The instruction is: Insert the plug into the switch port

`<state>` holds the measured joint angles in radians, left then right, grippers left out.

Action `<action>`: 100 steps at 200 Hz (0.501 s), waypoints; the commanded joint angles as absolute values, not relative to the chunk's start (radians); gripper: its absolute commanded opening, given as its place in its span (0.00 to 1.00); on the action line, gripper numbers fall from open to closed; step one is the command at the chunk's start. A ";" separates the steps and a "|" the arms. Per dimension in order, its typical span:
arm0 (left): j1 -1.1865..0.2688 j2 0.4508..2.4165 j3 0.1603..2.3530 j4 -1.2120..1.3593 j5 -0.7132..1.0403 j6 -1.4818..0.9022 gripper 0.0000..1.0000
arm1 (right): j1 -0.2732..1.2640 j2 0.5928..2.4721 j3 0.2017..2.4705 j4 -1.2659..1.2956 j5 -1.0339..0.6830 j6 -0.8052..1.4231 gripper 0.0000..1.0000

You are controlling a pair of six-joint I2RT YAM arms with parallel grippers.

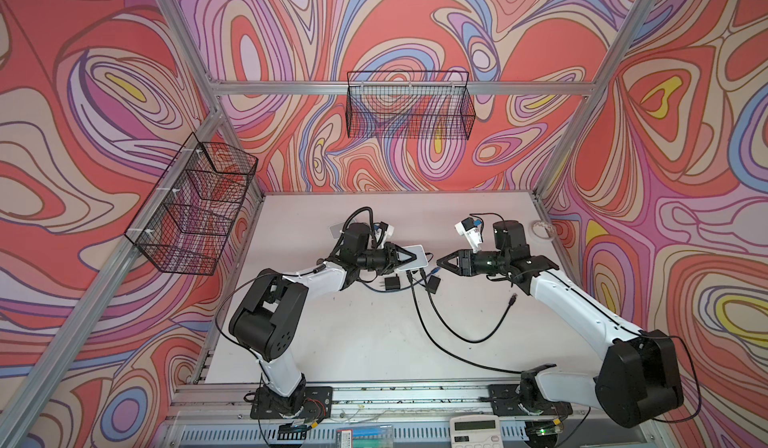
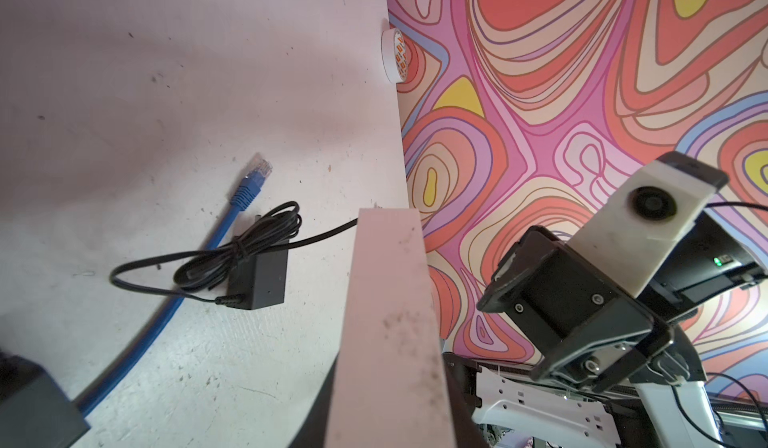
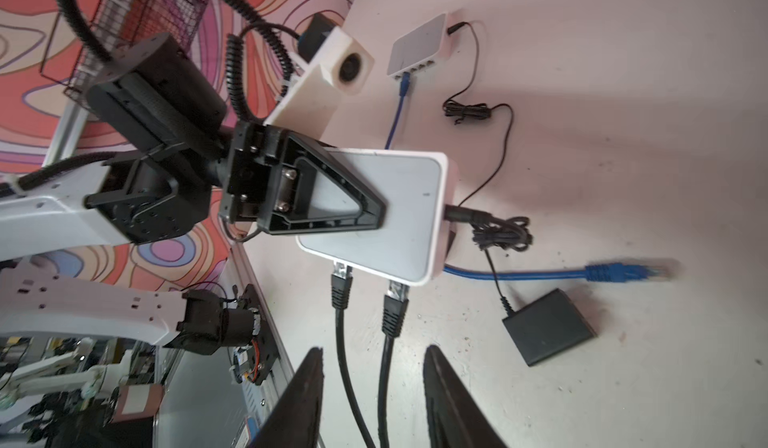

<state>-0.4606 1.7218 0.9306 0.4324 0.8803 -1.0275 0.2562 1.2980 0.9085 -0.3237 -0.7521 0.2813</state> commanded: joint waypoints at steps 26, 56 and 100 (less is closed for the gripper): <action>-0.451 1.631 0.904 0.371 0.843 -0.981 0.00 | 0.258 1.397 0.938 -0.480 -0.433 0.320 0.41; -0.451 1.602 0.868 0.367 0.829 -0.981 0.00 | 0.338 1.453 0.934 -0.477 -0.324 0.382 0.43; -0.450 1.581 0.818 0.385 0.819 -0.987 0.00 | 0.450 1.560 0.955 -0.466 -0.140 0.551 0.45</action>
<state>-0.4515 1.6150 0.8413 0.3729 0.8246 -0.9981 0.4221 1.5158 0.9348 -0.4610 -0.3019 0.4274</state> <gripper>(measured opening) 0.253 0.441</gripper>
